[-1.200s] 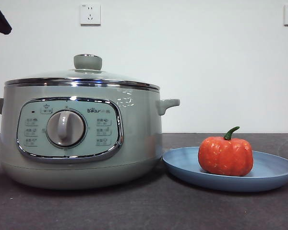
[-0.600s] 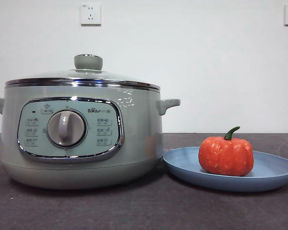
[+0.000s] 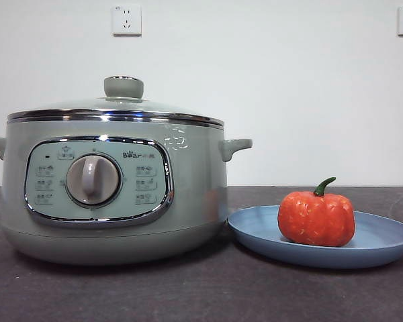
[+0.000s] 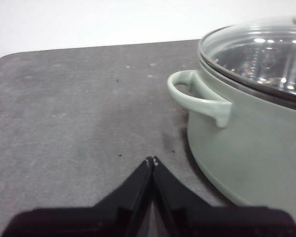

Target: Take the pumpkin out from the steamer,put the pumpkin in the blue plate,close the lid

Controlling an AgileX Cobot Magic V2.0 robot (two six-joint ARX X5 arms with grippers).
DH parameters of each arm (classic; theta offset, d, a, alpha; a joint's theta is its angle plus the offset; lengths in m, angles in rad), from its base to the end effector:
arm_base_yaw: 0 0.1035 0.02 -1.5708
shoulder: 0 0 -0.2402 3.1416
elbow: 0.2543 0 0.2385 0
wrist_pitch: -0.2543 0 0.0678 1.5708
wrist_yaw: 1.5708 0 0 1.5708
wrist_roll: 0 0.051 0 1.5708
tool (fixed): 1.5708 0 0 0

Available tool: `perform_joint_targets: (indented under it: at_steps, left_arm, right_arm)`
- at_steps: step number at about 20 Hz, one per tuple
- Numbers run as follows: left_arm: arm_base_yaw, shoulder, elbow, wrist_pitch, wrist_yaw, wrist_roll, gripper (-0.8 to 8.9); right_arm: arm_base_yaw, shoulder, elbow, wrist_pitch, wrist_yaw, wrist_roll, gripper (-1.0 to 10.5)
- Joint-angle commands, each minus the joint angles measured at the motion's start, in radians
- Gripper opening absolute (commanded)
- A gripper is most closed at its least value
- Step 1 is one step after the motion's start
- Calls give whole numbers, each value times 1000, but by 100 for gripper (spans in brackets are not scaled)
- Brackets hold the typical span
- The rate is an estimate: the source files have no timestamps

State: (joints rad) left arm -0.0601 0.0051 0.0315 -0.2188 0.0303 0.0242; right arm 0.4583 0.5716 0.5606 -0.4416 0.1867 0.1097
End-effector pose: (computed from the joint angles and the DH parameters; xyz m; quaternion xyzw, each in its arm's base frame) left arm 0.1252 -0.0091 0.1481 0.0135 0.0955 -0.0461 0.9943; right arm 0.1436 0.0603 0.2393 -0.0181 0.2197 0.1201 0.9680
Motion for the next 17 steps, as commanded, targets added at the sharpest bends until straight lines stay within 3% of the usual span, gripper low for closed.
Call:
perform_joint_targets:
  at_steps: [1, 17]
  left_arm:
    - [10, -3, -14, -2, -2, -14, -3]
    - [10, -3, -14, -3, -2, -14, -4]
  right_arm:
    - [1, -3, -5, 5, 3, 12, -16]
    - [1, -3, -5, -8, 3, 12, -16]
